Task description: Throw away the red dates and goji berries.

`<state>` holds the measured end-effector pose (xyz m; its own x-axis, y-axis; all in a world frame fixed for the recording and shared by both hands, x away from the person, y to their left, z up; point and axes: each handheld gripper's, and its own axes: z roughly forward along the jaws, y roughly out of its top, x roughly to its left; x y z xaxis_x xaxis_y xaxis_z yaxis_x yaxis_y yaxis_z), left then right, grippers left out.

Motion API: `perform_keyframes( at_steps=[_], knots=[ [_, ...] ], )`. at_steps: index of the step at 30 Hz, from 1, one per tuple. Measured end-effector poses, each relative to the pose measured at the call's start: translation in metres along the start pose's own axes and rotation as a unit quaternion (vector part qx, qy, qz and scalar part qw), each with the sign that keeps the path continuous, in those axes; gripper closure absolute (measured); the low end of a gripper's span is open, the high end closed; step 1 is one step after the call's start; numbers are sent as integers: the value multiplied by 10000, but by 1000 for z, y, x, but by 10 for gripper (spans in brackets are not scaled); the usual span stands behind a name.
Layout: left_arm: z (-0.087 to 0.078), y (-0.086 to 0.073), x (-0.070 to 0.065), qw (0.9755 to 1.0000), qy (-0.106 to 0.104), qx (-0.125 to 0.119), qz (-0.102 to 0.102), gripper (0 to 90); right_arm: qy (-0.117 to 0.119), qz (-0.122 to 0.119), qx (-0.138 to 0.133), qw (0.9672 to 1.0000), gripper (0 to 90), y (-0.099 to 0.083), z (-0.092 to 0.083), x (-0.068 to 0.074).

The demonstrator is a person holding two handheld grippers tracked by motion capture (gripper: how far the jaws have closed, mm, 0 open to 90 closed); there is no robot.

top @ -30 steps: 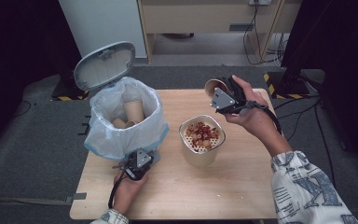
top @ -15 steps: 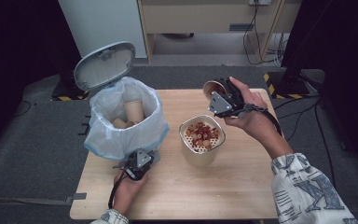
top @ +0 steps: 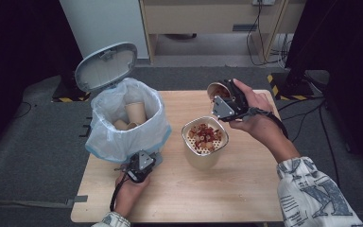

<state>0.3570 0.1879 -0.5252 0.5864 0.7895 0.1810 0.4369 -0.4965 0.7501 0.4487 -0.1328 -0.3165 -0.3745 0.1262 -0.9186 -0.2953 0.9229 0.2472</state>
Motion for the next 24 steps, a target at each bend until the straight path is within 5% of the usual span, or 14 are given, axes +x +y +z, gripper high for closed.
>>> perform_keyframes(
  at_steps=[24],
  knots=[
    [0, 0, 0, 10000, -4, 6, 8, 874, -227, -546, 176, 9981, 365, 3, -2, 4]
  ],
)
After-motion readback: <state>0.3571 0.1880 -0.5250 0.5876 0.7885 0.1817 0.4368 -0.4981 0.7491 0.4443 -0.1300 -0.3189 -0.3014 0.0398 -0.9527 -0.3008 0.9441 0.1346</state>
